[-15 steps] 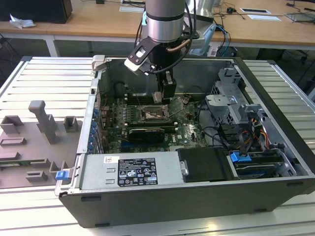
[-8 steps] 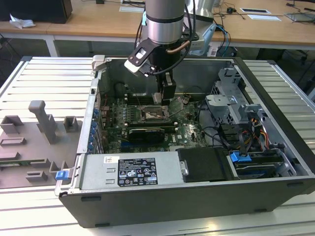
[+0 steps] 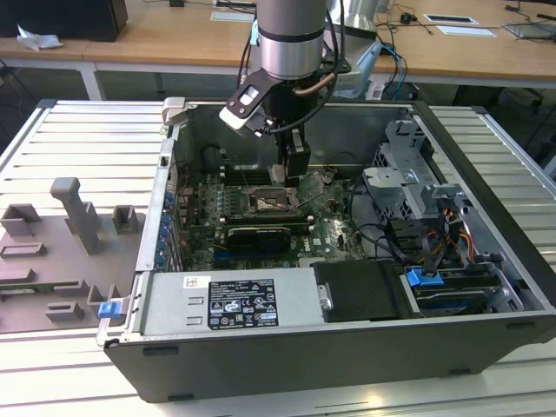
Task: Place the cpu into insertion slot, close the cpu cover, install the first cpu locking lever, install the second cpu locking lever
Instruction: 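Place the cpu into insertion slot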
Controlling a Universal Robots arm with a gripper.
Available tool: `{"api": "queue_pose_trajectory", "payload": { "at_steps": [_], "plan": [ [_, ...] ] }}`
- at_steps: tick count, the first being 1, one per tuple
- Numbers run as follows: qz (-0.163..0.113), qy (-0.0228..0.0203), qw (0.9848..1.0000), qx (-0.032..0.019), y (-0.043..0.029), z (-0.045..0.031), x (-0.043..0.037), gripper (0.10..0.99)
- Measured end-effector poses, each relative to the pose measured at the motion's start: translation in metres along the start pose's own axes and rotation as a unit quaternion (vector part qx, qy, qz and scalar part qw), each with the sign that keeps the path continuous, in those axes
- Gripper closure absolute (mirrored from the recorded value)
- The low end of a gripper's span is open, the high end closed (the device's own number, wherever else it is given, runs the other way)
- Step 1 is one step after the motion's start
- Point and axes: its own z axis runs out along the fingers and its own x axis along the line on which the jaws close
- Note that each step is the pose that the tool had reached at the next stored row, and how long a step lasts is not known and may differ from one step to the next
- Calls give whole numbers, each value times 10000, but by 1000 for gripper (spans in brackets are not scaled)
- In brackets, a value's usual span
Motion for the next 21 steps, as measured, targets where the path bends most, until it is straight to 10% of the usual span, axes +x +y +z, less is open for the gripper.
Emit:
{"api": "queue_pose_trajectory", "payload": {
  "at_steps": [21],
  "plan": [
    [21,6,10000,81,-11,131,-2,545]
  ]
}}
